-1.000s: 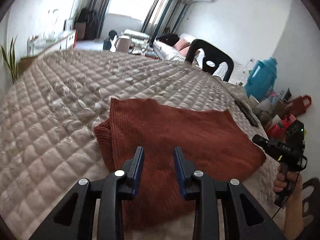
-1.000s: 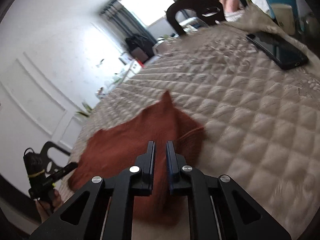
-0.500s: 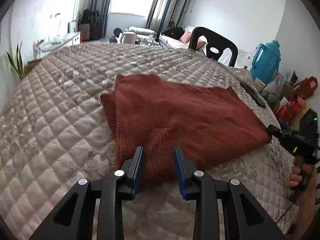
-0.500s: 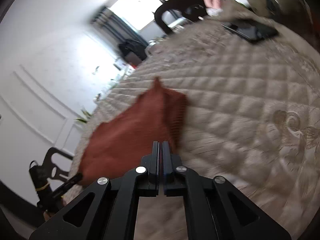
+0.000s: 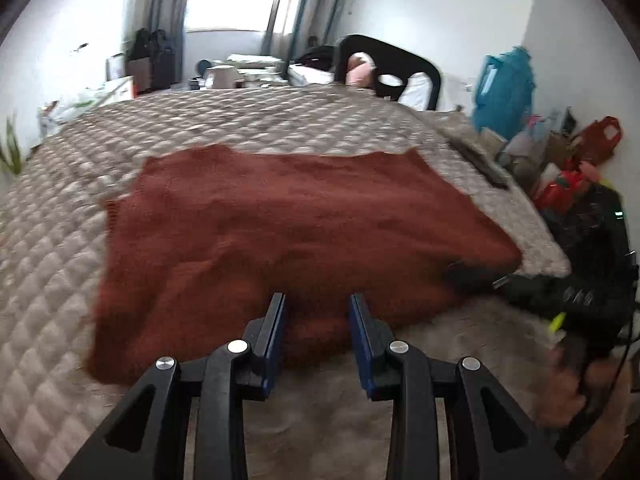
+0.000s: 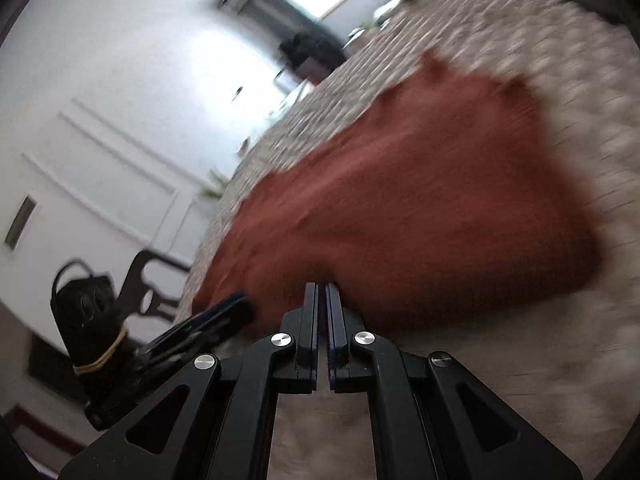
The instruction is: Fold small clothes
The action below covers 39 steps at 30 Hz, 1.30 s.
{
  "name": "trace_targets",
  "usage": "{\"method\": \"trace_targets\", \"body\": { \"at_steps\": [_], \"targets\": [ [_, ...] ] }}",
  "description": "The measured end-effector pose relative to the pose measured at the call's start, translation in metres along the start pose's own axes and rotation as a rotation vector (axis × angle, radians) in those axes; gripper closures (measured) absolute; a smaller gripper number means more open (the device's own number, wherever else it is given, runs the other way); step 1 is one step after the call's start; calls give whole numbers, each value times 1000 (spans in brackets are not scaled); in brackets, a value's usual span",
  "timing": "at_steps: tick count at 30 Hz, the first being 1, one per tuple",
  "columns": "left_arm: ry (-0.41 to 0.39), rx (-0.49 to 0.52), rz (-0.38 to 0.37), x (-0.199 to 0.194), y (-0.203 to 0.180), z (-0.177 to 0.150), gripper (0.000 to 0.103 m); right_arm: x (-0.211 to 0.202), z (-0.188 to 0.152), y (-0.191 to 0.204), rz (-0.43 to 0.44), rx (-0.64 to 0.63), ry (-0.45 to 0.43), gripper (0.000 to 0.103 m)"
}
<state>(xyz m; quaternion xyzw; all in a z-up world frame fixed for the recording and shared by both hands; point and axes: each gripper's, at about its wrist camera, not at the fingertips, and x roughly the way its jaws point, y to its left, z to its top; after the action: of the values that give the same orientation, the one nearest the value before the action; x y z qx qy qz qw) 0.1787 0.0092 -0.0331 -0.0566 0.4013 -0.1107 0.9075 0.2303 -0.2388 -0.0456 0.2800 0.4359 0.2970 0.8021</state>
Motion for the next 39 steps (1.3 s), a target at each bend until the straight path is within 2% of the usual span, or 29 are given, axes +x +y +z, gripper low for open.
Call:
{"method": "trace_targets", "body": {
  "at_steps": [3,6,8,11,14,17,21,25,27,28,31,35,37,39],
  "targets": [
    [7,-54,-40,-6,20,-6,69,-33,7,-34,-29,90,-74,102],
    [-25,-86,6,-21,35,-13,69,-59,4,-60,-40,168,-137,102],
    [-35,-139,8,-26,51,-18,69,-73,0,-73,2,215,-168,102],
    [-44,-250,-96,-27,75,-24,71,-77,1,-78,-20,228,-180,102],
    [-54,-262,-103,-31,76,-27,72,-84,-1,-84,-39,217,-182,102],
    [-76,-251,-91,-39,74,-29,72,-85,-3,-68,-73,163,-183,102],
    [-101,-269,-66,-42,83,-27,70,-73,6,-45,-51,106,-187,102],
    [-79,-304,-97,-39,93,-32,70,-57,12,-66,-97,181,-168,102],
    [-81,-314,-94,-42,95,-33,70,-66,7,-67,-87,210,-188,102],
    [-82,-315,-92,-43,96,-32,70,-69,7,-62,-116,191,-203,102],
    [-101,-294,-79,-44,91,-18,70,-70,13,-46,-106,151,-218,101],
    [-104,-256,-60,-24,82,10,68,-47,29,-24,-68,94,-191,100],
    [-75,-257,-27,-8,84,19,68,-33,36,-25,-58,93,-174,100],
    [-71,-266,-24,2,90,18,68,-23,42,-33,-92,112,-163,101]
  ]
}}
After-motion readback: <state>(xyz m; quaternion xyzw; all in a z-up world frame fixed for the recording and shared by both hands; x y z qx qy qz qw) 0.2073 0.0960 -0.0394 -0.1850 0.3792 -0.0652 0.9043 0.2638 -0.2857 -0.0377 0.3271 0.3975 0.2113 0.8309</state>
